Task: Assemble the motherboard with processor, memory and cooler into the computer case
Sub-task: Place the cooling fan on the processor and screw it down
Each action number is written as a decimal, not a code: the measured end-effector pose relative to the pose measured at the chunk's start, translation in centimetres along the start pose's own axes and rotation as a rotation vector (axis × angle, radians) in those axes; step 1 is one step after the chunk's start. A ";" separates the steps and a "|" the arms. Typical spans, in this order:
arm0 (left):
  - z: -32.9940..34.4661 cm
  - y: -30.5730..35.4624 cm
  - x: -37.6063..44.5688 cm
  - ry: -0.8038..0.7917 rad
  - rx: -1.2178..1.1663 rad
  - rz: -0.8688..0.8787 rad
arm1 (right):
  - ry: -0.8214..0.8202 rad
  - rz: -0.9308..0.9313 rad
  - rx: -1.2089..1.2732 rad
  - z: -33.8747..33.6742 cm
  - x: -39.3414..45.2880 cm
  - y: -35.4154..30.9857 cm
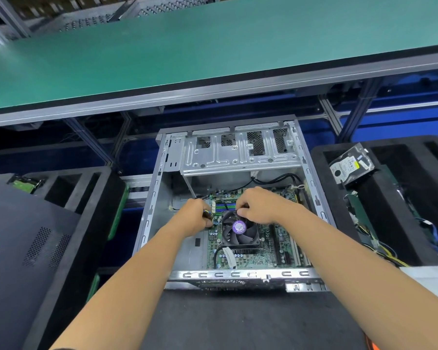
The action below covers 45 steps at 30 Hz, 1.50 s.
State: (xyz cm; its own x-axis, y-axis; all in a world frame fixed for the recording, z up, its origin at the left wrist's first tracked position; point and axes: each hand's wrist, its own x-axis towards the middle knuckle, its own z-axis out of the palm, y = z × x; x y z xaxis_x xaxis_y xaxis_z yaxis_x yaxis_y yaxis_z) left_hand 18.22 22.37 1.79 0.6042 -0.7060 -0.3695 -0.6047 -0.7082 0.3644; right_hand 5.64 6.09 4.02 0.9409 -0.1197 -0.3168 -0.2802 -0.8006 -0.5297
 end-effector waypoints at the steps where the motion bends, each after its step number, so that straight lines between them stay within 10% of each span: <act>1: 0.0 0.0 0.0 -0.006 0.002 0.004 | -0.001 -0.001 0.000 0.0 0.0 0.0; 45: 0.1 0.2 0.2 -0.009 -0.049 -0.013 | 0.007 0.007 -0.001 -0.4 -0.2 -0.4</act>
State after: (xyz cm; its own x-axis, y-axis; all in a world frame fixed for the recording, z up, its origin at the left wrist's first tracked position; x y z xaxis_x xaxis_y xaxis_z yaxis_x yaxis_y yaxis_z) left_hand 18.20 22.09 1.66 0.6068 -0.6970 -0.3821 -0.5707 -0.7167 0.4009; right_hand 5.65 6.22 4.59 0.9401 -0.1292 -0.3154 -0.2866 -0.8003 -0.5266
